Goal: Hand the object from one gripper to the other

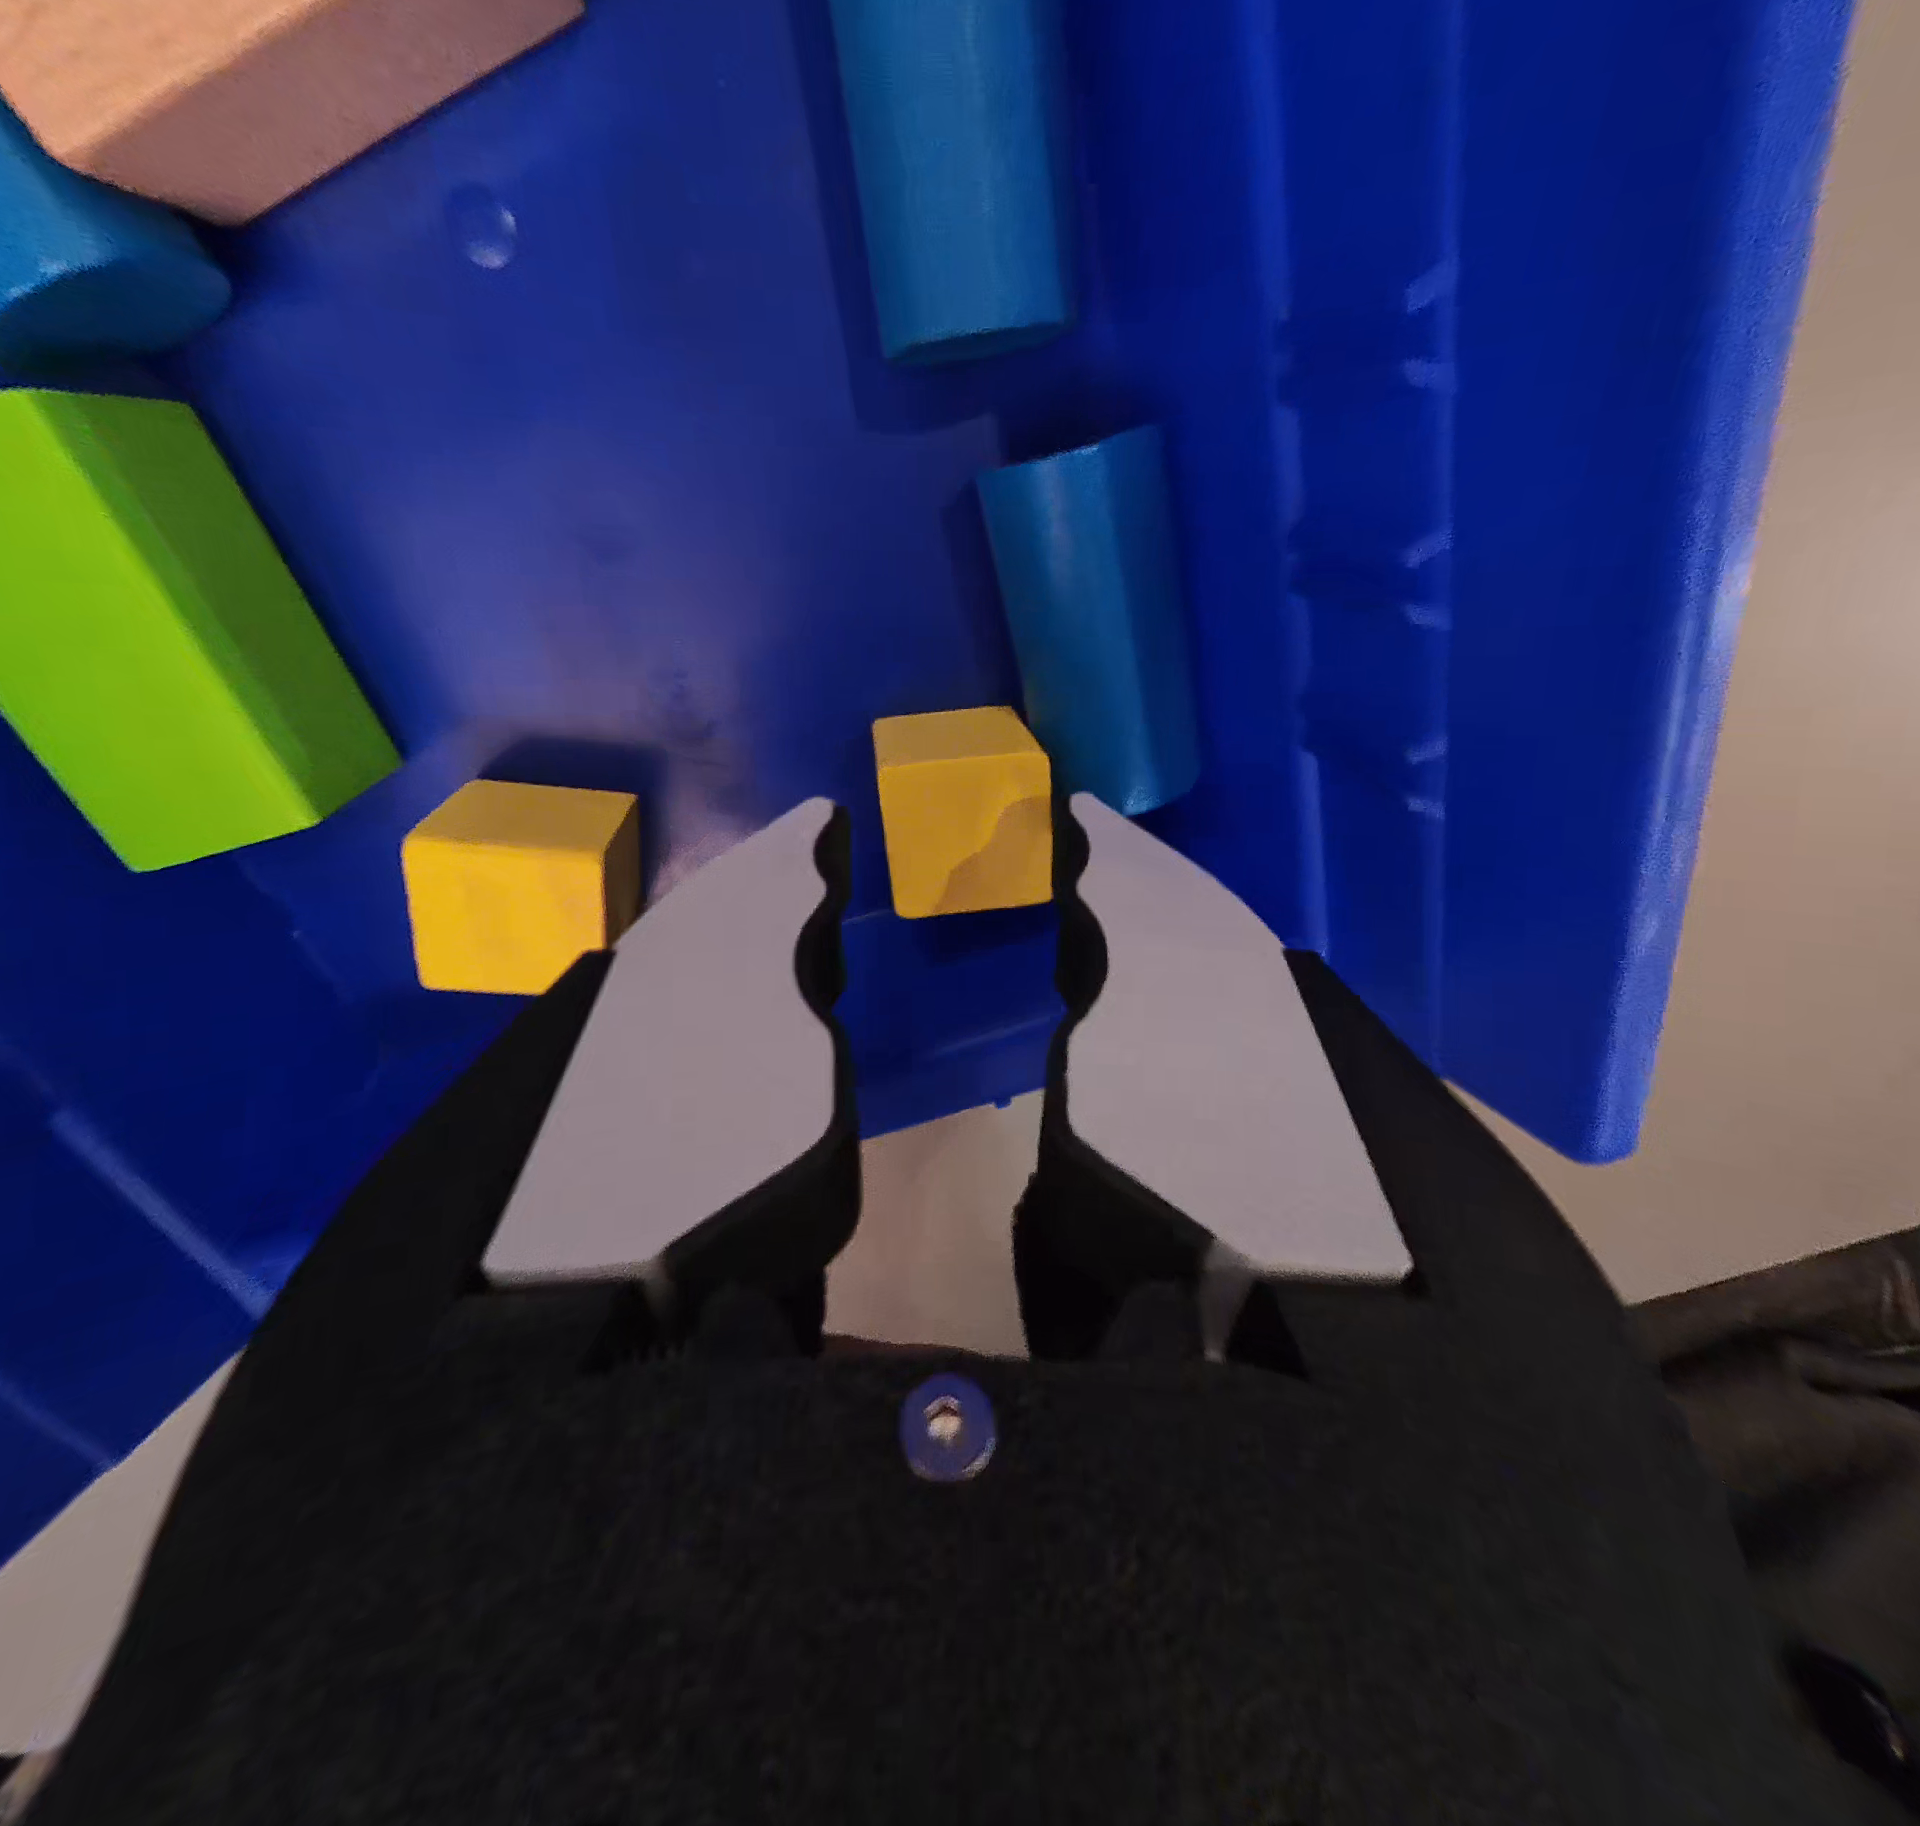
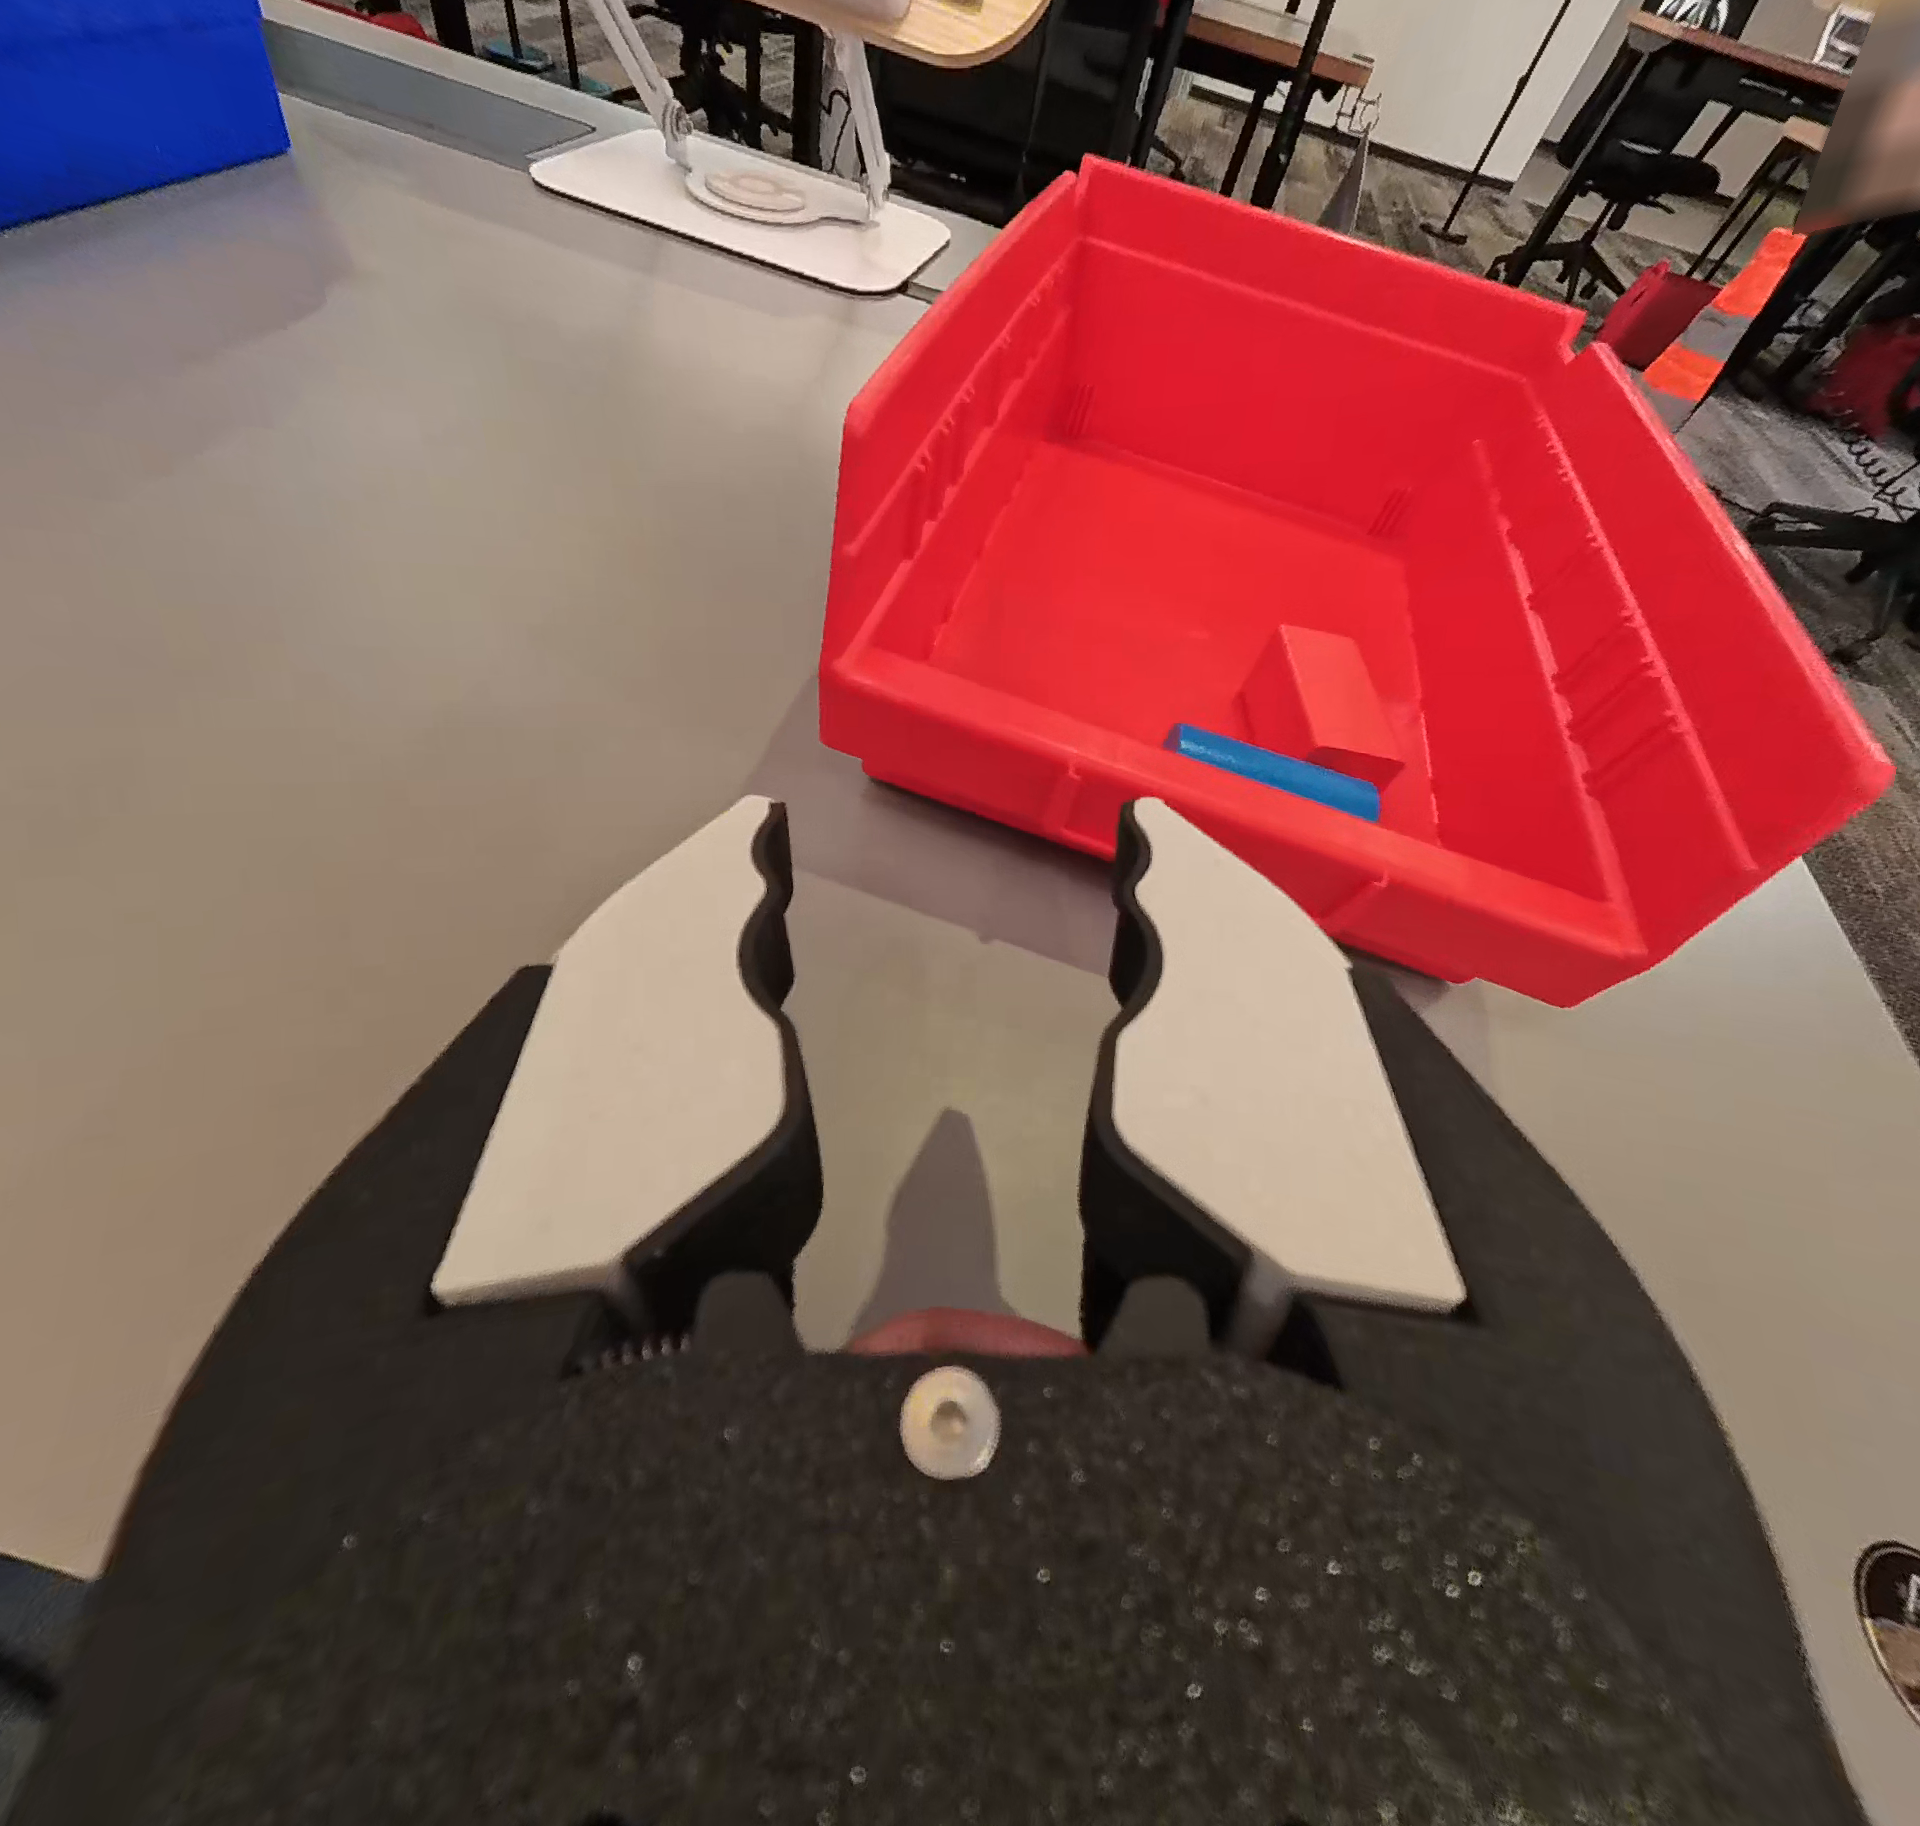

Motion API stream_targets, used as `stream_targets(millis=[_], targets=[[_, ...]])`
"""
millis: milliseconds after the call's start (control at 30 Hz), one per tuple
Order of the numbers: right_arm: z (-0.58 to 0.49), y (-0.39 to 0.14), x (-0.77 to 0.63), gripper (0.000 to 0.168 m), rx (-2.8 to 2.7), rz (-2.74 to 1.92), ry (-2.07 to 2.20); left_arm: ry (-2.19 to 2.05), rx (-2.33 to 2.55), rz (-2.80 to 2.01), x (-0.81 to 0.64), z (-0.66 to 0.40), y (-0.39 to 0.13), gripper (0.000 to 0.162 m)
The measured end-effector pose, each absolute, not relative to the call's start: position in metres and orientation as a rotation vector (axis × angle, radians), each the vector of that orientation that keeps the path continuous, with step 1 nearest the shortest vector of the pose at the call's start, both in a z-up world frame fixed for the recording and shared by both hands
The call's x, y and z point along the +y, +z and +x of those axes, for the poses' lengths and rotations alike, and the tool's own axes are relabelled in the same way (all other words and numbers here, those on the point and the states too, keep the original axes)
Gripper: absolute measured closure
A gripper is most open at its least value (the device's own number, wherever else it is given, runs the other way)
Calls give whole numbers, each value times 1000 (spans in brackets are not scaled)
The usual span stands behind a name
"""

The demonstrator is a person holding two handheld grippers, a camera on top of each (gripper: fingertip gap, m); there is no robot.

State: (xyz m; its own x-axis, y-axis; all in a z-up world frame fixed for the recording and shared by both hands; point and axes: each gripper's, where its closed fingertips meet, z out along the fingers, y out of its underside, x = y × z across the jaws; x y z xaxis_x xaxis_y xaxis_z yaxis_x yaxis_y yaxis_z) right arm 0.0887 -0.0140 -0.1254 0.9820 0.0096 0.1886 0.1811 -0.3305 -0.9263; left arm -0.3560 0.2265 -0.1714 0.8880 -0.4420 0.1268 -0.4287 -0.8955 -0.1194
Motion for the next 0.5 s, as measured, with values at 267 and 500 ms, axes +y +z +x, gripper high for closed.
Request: stream_targets(millis=[267,500], targets=[[85,-126,-15,109,-192,-1907,-228,-135,770,-3039,235,-360,-183,129],[85,-125,-16,109,-208,-1903,-248,-107,821,-3011,240,-361,-185,129]])
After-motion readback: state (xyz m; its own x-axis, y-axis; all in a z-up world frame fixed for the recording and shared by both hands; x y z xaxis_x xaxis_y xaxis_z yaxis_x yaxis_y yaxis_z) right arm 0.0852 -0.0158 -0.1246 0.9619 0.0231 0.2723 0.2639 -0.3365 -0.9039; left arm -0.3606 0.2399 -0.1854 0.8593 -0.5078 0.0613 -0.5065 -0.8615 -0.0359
